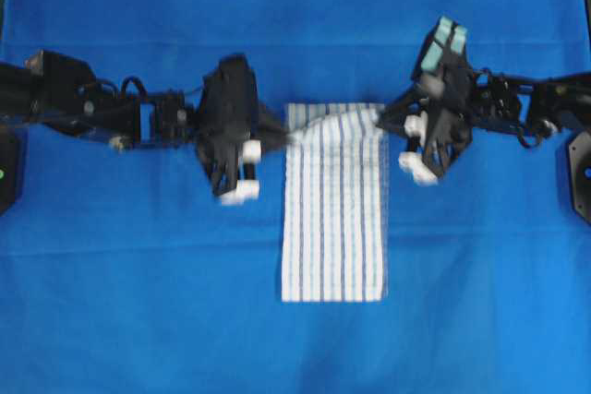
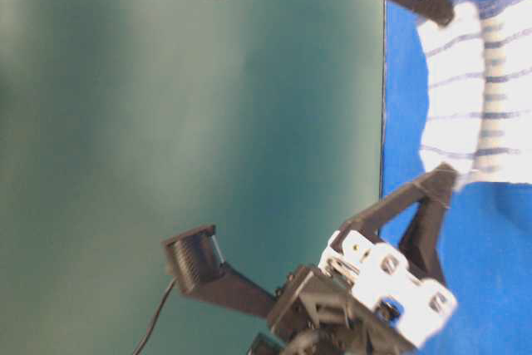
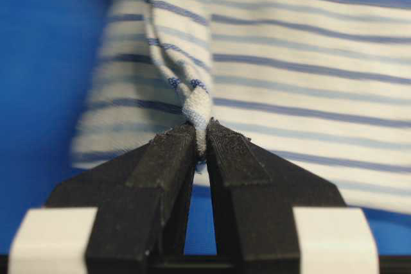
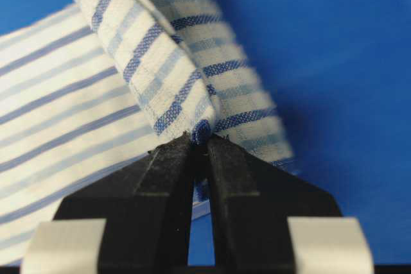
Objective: Fold the blue towel.
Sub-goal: 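Pull the top edge down toward the bottom edge with both grippers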
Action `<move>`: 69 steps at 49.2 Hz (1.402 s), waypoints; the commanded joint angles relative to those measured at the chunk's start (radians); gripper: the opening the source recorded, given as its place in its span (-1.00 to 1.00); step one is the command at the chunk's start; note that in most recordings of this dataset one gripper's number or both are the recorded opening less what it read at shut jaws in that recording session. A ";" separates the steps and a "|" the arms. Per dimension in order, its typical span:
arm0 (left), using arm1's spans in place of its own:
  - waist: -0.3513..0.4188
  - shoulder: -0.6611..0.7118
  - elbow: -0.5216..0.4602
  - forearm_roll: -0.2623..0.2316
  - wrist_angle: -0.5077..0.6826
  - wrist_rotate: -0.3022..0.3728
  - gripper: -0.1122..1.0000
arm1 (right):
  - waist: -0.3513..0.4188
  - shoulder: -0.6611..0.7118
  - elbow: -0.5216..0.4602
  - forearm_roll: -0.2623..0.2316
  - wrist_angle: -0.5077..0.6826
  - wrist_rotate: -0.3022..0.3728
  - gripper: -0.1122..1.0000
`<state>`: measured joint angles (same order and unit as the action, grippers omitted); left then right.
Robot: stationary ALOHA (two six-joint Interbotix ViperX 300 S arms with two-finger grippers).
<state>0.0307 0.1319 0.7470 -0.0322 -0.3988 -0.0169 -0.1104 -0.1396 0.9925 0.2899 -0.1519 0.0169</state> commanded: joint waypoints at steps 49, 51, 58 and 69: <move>-0.327 0.057 -0.051 -0.002 0.066 -0.166 -0.73 | 0.423 0.074 -0.071 0.189 0.020 -0.002 -0.66; -0.327 0.061 -0.049 -0.002 0.066 -0.163 -0.73 | 0.423 0.077 -0.074 0.189 0.025 -0.002 -0.66; -0.327 0.063 -0.049 -0.002 0.066 -0.161 -0.72 | 0.423 0.089 -0.087 0.189 0.048 -0.002 -0.66; -0.324 0.058 -0.048 -0.002 0.064 -0.161 -0.13 | 0.423 0.106 -0.115 0.189 0.063 -0.003 -0.44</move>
<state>-0.2961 0.2071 0.7072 -0.0337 -0.3298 -0.1795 0.3099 -0.0261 0.9020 0.4771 -0.0859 0.0169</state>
